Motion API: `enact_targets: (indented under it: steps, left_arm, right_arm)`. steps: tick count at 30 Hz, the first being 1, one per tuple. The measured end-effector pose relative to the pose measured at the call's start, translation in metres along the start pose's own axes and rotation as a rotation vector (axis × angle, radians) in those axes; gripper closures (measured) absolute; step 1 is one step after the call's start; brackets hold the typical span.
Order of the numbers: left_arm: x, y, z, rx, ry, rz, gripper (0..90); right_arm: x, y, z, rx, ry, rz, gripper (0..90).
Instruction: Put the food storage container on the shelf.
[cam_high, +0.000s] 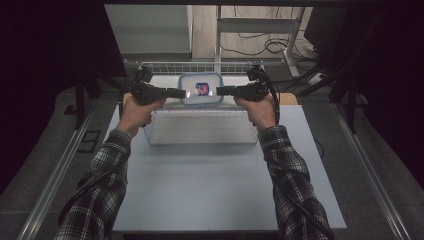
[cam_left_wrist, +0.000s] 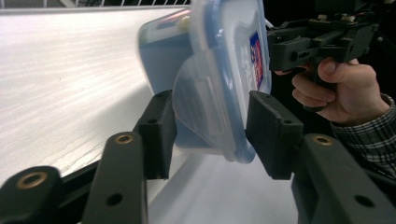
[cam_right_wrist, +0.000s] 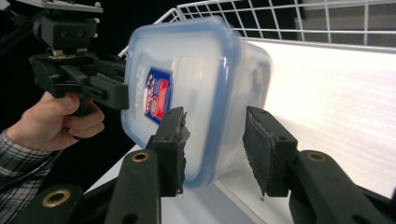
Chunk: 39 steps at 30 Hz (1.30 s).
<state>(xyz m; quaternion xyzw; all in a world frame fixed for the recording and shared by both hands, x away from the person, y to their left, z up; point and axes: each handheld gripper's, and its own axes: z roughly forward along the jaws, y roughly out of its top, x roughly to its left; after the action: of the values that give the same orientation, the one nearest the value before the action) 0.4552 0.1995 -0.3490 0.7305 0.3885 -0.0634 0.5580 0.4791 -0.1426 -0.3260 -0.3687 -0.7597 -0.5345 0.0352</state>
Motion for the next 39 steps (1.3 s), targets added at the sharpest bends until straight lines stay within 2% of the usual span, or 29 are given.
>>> enact_targets:
  steps: [2, 5, 6, 10, 11, 14, 15, 18, 19, 21, 23, 24, 28, 32, 36, 37, 39]
  left_arm:
    - [0.0, 0.001, 0.0, -0.002, 0.013, 0.002, 50.6]
    - [0.0, 0.002, 0.001, 0.002, 0.037, 0.003, 49.0]
    - [-0.001, 0.002, 0.002, 0.008, 0.059, 0.012, 44.7]
    - [-0.002, 0.005, 0.003, 0.017, 0.114, 0.026, 40.7]
    - [-0.002, 0.005, 0.003, 0.017, 0.114, 0.026, 39.2]
    - [-0.006, 0.007, 0.0, -0.001, 0.185, 0.049, 37.7]
    - [-0.007, 0.007, 0.0, -0.002, 0.187, 0.054, 38.4]
    - [-0.009, 0.007, 0.001, -0.007, 0.189, 0.068, 40.8]
    - [-0.01, 0.009, 0.001, -0.017, 0.2, 0.074, 43.7]
    - [-0.011, 0.01, 0.001, -0.023, 0.213, 0.078, 44.8]
    - [-0.013, 0.012, 0.002, -0.032, 0.243, 0.087, 44.8]
    - [-0.014, 0.014, 0.003, -0.038, 0.271, 0.095, 44.2]
    - [-0.017, 0.016, 0.003, -0.044, 0.298, 0.115, 42.4]
    - [-0.019, 0.012, 0.0, -0.073, 0.28, 0.131, 35.5]
    - [-0.021, 0.009, 0.0, -0.072, 0.284, 0.16, 26.1]
    - [-0.023, 0.008, 0.001, -0.068, 0.289, 0.168, 26.1]
    - [-0.027, 0.005, 0.002, -0.06, 0.295, 0.196, 18.1]
  right_arm:
    - [0.0, -0.001, 0.002, 0.015, -0.021, -0.014, 60.1]
    - [0.0, -0.001, 0.003, 0.018, -0.027, -0.019, 60.8]
    - [0.001, -0.001, 0.004, 0.027, -0.041, -0.028, 61.5]
    - [0.002, 0.0, 0.003, 0.022, -0.044, -0.021, 61.5]
    - [0.002, 0.0, 0.003, 0.022, -0.044, -0.021, 61.5]
    - [0.004, 0.001, 0.003, 0.023, -0.061, -0.034, 60.8]
    - [0.005, 0.002, 0.003, 0.02, -0.082, -0.043, 60.6]
    - [0.006, 0.003, 0.002, 0.012, -0.102, -0.053, 60.7]
    - [0.008, 0.005, 0.003, 0.002, -0.122, -0.055, 60.7]
    - [0.008, 0.006, 0.004, -0.001, -0.13, -0.058, 60.8]
    - [0.01, 0.008, 0.006, -0.006, -0.146, -0.068, 60.8]
    - [0.012, 0.009, 0.007, -0.016, -0.163, -0.076, 60.8]
    - [0.013, 0.011, 0.007, -0.026, -0.175, -0.079, 60.0]
    - [0.014, 0.009, 0.003, -0.048, -0.162, -0.095, 52.6]
    - [0.015, 0.006, 0.001, -0.045, -0.159, -0.119, 43.0]
    - [0.015, 0.006, 0.001, -0.045, -0.159, -0.119, 43.0]
    - [0.017, 0.003, 0.001, -0.045, -0.164, -0.149, 33.2]
